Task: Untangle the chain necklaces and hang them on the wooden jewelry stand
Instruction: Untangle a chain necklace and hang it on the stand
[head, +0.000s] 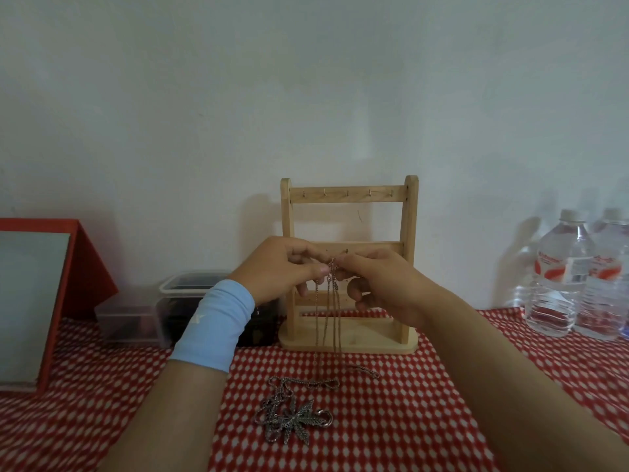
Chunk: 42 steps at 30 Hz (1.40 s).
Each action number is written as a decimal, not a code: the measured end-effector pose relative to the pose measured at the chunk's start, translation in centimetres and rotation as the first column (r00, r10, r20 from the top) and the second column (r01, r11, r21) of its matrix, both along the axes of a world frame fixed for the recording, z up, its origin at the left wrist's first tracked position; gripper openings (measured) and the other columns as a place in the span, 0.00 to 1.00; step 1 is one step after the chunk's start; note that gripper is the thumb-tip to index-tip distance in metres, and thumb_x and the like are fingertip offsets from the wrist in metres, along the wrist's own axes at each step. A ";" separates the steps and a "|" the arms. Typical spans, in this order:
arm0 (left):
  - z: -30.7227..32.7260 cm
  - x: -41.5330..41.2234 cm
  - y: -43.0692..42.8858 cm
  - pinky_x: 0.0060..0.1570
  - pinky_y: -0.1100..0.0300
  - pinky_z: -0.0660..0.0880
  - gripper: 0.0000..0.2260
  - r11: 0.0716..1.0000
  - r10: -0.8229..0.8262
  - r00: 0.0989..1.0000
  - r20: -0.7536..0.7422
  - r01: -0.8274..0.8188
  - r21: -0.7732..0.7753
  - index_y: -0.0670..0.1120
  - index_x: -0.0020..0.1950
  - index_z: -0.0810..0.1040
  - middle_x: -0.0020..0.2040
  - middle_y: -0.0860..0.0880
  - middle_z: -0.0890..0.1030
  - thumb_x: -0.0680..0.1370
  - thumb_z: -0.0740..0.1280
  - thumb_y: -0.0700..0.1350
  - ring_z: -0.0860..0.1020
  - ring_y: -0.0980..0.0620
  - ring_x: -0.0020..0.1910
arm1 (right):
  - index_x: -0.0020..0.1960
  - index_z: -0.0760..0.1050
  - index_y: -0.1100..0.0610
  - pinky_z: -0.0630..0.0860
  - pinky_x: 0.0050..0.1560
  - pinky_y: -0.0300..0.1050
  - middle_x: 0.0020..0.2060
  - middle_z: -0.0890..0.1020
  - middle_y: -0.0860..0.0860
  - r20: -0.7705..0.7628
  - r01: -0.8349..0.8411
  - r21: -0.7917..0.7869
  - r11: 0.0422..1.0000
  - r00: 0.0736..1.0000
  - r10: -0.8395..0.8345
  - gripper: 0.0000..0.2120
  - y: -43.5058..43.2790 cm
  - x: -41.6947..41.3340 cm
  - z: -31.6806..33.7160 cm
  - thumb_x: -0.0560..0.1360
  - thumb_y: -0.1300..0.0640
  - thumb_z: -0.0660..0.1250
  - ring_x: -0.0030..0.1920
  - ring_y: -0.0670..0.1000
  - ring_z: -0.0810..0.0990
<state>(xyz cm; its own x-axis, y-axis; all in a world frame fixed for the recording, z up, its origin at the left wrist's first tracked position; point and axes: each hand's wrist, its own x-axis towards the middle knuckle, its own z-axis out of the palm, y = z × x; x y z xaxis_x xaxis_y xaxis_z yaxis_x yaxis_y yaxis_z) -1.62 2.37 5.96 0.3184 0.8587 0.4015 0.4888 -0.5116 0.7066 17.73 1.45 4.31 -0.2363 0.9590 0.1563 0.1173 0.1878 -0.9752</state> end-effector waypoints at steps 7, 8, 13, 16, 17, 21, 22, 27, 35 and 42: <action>-0.4 0.3 0.4 0.42 0.59 0.77 0.03 0.991 0.077 0.995 0.066 -0.084 0.101 0.49 0.38 0.85 0.35 0.52 0.83 0.72 0.75 0.45 0.77 0.55 0.36 | 0.56 0.84 0.60 0.73 0.33 0.42 0.39 0.82 0.49 -0.001 0.006 -0.035 0.999 1.000 -0.006 0.12 0.0 -0.1 -0.1 0.81 0.53 0.68 0.31 0.47 0.74; -0.5 0.4 0.5 0.41 0.60 0.76 0.04 0.988 0.092 0.993 0.069 -0.100 0.116 0.48 0.37 0.84 0.34 0.52 0.82 0.71 0.75 0.45 0.76 0.55 0.35 | 0.55 0.84 0.59 0.73 0.32 0.41 0.39 0.82 0.49 0.019 0.013 -0.044 0.999 1.000 -0.012 0.11 0.0 -0.2 -0.2 0.81 0.53 0.68 0.31 0.47 0.74; -0.8 1.0 0.8 0.40 0.61 0.77 0.07 0.979 0.138 0.989 0.056 -0.145 0.140 0.44 0.37 0.82 0.32 0.51 0.80 0.73 0.73 0.45 0.76 0.55 0.34 | 0.52 0.81 0.61 0.72 0.30 0.41 0.38 0.81 0.51 0.106 0.043 -0.118 0.992 0.994 -0.030 0.10 0.3 -0.2 -0.4 0.79 0.54 0.67 0.29 0.48 0.74; -0.8 0.9 0.9 0.46 0.59 0.79 0.10 0.994 0.065 0.976 0.206 -0.046 -0.096 0.44 0.40 0.80 0.35 0.51 0.77 0.78 0.65 0.46 0.76 0.53 0.37 | 0.49 0.79 0.59 0.72 0.30 0.42 0.38 0.81 0.51 0.206 0.066 -0.150 0.986 0.978 -0.034 0.07 0.3 0.0 -0.5 0.79 0.56 0.66 0.29 0.48 0.73; -0.7 0.9 0.8 0.48 0.59 0.78 0.12 0.980 0.009 0.957 0.291 0.049 -0.191 0.44 0.39 0.80 0.35 0.51 0.77 0.80 0.63 0.45 0.75 0.52 0.38 | 0.49 0.79 0.59 0.72 0.30 0.42 0.38 0.81 0.51 0.238 0.073 -0.152 0.986 0.971 -0.035 0.07 0.4 0.0 -0.7 0.79 0.56 0.66 0.29 0.48 0.73; 0.4 0.7 0.3 0.52 0.55 0.71 0.13 0.873 -0.135 0.741 0.658 0.403 -0.274 0.45 0.38 0.74 0.37 0.49 0.75 0.82 0.57 0.41 0.73 0.52 0.38 | 0.48 0.78 0.59 0.72 0.30 0.41 0.36 0.79 0.51 0.326 0.092 -0.148 0.985 0.944 -0.040 0.09 0.7 0.2 -1.2 0.80 0.55 0.63 0.29 0.47 0.72; 0.8 0.4 0.3 0.51 0.55 0.70 0.13 0.850 -0.133 0.649 0.749 0.463 -0.251 0.45 0.37 0.72 0.36 0.48 0.74 0.81 0.56 0.41 0.71 0.51 0.37 | 0.47 0.76 0.59 0.72 0.30 0.41 0.36 0.78 0.51 0.362 0.103 -0.150 0.983 0.931 -0.043 0.09 0.7 0.3 -1.3 0.81 0.54 0.62 0.29 0.47 0.72; 2.5 -1.8 0.3 0.52 0.52 0.76 0.12 0.853 -0.132 0.367 0.921 0.515 -0.083 0.46 0.38 0.71 0.33 0.49 0.72 0.81 0.57 0.43 0.73 0.50 0.36 | 0.48 0.75 0.57 0.72 0.33 0.41 0.38 0.77 0.51 0.524 0.103 -0.248 0.963 0.850 0.044 0.15 0.8 0.9 -1.8 0.83 0.47 0.59 0.31 0.48 0.72; 3.8 -2.6 -0.5 0.22 0.65 0.63 0.11 0.975 -0.136 0.366 0.921 0.213 0.059 0.50 0.41 0.66 0.30 0.53 0.70 0.84 0.55 0.45 0.65 0.55 0.25 | 0.49 0.75 0.56 0.79 0.34 0.40 0.44 0.83 0.51 0.878 0.204 -0.203 0.958 0.471 0.086 0.11 1.7 1.8 -2.8 0.83 0.49 0.61 0.34 0.48 0.79; 3.3 0.0 -1.6 0.29 0.61 0.72 0.10 0.954 -0.204 0.582 0.787 0.298 0.026 0.45 0.45 0.71 0.35 0.49 0.74 0.84 0.55 0.41 0.71 0.52 0.30 | 0.65 0.80 0.58 0.80 0.58 0.45 0.59 0.83 0.51 0.909 -0.025 0.008 1.000 0.417 0.003 0.16 1.1 0.6 -1.6 0.79 0.56 0.67 0.56 0.51 0.82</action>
